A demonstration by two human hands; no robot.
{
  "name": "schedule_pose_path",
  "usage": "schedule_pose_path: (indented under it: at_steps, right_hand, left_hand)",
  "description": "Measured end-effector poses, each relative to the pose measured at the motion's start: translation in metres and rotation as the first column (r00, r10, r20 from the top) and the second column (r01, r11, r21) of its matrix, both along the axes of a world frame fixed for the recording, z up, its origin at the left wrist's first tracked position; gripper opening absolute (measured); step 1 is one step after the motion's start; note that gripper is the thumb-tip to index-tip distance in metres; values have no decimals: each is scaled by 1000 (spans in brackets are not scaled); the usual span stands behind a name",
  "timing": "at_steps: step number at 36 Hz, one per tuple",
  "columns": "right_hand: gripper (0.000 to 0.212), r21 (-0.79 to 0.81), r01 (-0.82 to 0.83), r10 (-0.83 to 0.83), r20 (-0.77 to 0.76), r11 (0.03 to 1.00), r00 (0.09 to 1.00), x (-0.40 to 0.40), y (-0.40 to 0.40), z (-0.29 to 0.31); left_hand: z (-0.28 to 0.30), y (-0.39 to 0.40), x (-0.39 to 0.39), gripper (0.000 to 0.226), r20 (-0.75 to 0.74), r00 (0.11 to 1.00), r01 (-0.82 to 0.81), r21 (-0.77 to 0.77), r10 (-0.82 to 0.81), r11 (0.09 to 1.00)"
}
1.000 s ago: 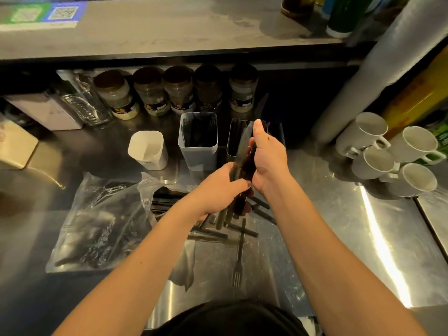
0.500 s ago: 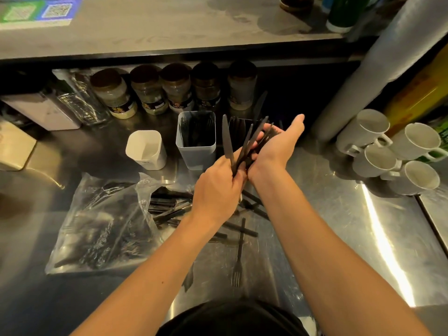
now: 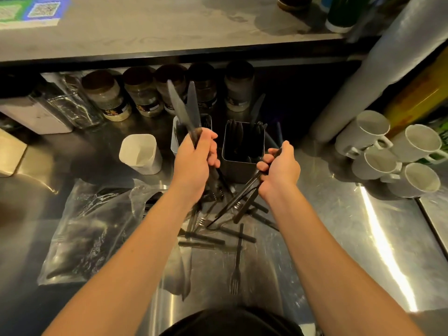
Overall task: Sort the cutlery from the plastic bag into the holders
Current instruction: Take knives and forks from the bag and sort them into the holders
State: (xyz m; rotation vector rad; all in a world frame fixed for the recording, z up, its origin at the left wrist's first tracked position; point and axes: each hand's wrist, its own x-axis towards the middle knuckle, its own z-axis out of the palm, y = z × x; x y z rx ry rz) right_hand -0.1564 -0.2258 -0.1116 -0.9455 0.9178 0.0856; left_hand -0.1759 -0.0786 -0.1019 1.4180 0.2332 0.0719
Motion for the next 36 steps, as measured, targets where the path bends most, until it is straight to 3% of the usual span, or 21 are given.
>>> schedule_pose_path:
  at_steps: [10, 14, 17, 20, 27, 31, 36]
  right_hand:
    - [36, 47, -23, 24, -36, 999, 999, 1, -31, -13]
    - [36, 91, -20, 24, -43, 996, 999, 3, -43, -21]
    - [36, 98, -27, 31, -40, 995, 999, 4, -48, -25]
    - [36, 103, -34, 39, -46, 994, 998, 4, -52, -29]
    - [36, 137, -76, 83, -44, 988, 996, 8, -47, -32]
    - [30, 212, -142, 139, 27, 967, 990, 8, -42, -27]
    - [13, 260, -223, 182, 170, 939, 968, 7, -38, -14]
  left_hand:
    - [-7, -33, 76, 23, 49, 999, 23, 27, -24, 999]
    - [-21, -47, 93, 17, 49, 997, 48, 184, -57, 982]
    - [-40, -49, 99, 4, -30, 995, 104, 318, -100, 942]
    - [-53, -46, 98, 13, -89, 992, 119, 342, -94, 932]
    - [-57, -40, 95, 27, -27, 978, 193, 484, -205, 853]
    - [-53, -35, 88, 35, 55, 982, 107, 618, -179, 778]
    - [-33, -35, 60, 31, 241, 966, -96, 661, -89, 744]
